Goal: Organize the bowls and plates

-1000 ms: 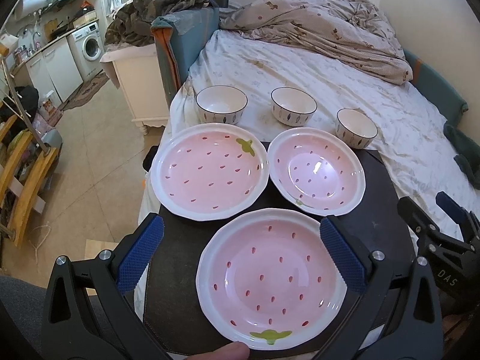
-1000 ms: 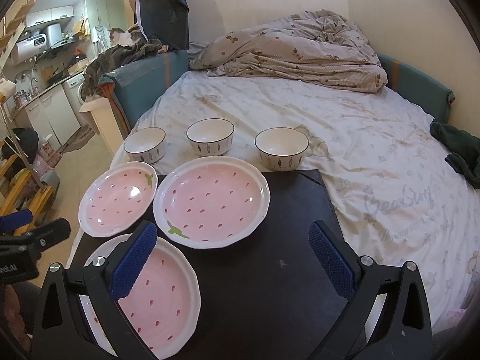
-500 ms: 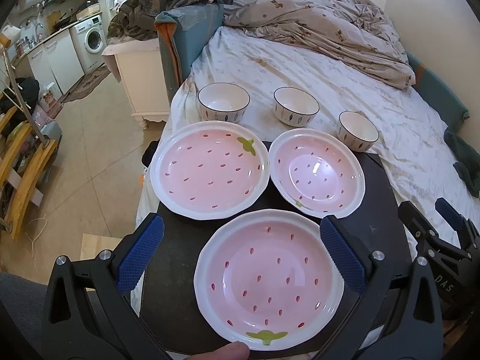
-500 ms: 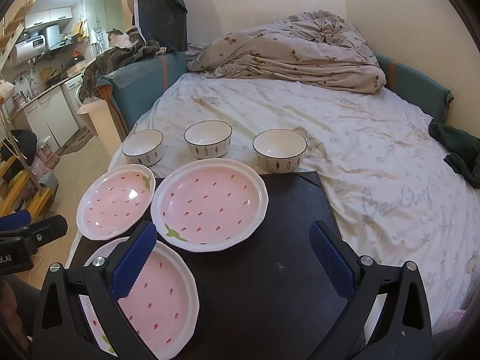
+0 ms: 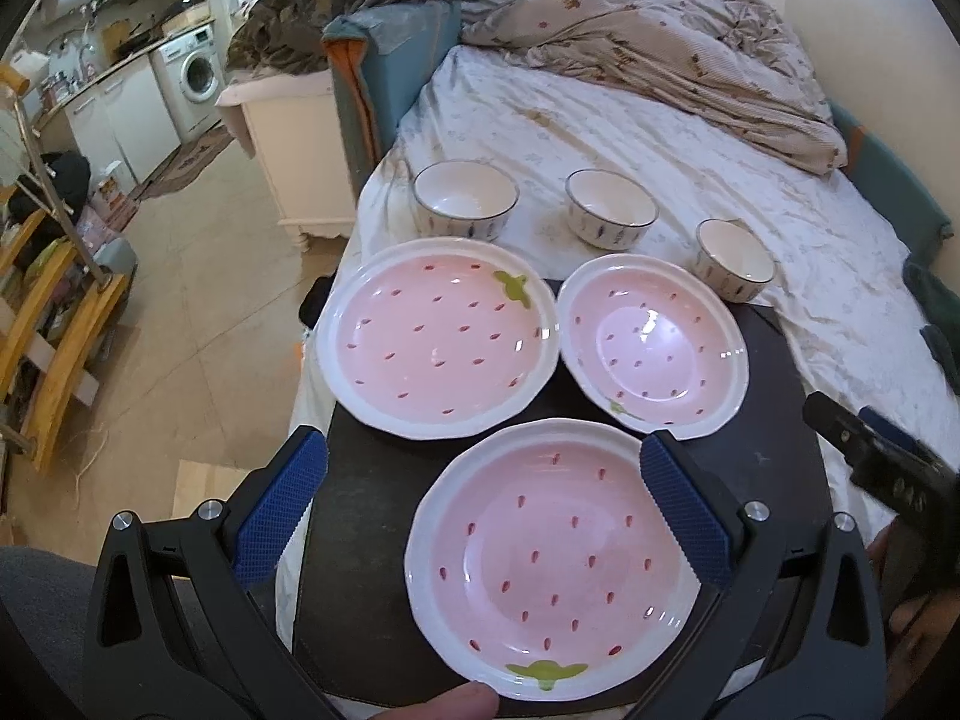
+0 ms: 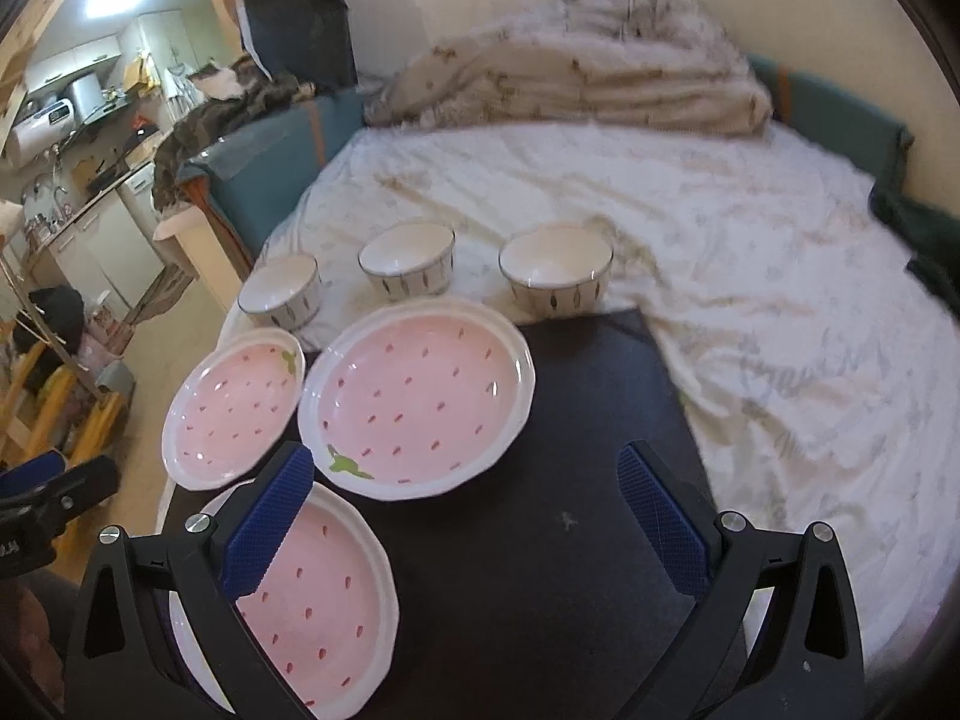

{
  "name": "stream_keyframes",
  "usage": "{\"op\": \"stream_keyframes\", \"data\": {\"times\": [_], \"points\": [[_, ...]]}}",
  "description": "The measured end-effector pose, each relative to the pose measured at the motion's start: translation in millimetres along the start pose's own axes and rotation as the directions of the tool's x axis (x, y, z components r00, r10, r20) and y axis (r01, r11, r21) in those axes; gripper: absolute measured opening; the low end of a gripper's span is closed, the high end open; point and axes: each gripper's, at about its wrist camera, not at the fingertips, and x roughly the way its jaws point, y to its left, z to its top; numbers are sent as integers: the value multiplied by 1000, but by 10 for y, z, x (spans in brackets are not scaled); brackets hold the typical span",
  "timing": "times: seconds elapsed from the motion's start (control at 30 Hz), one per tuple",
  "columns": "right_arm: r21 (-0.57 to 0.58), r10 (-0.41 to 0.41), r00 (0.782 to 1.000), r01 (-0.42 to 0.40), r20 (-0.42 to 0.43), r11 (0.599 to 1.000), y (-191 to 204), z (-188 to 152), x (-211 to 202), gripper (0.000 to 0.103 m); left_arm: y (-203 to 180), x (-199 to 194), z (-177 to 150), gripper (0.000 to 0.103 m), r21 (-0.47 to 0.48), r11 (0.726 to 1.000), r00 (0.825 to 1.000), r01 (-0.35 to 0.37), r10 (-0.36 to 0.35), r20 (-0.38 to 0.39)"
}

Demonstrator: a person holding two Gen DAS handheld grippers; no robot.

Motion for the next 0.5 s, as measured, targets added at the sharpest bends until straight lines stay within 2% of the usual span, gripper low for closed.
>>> {"op": "stream_keyframes", "data": {"times": [0.07, 0.17, 0.23, 0.27, 0.43, 0.5], "points": [[60, 37, 995, -32, -89, 998, -131, 42, 191, 103, 28, 55, 12, 103, -12, 1000, 1000, -3, 3, -31], [211, 160, 964, -115, -211, 971, -328, 70, 513, 101, 67, 139, 23, 103, -22, 1000, 997, -21, 19, -79], [275, 181, 943, -102, -280, 956, -415, 69, 730, 86, 108, 195, 33, 103, -32, 999, 993, -31, 28, -111], [294, 179, 936, -87, -303, 952, -449, 68, 819, 77, 131, 215, 46, 103, -36, 999, 992, -30, 25, -127], [359, 185, 915, -48, -358, 932, -575, 71, 1178, 71, 329, 331, 140, 103, -77, 996, 984, -45, 31, -177], [394, 217, 904, -59, -368, 917, -615, 67, 1290, 60, 398, 392, 131, 103, -102, 994, 978, -46, 24, -207]]}}
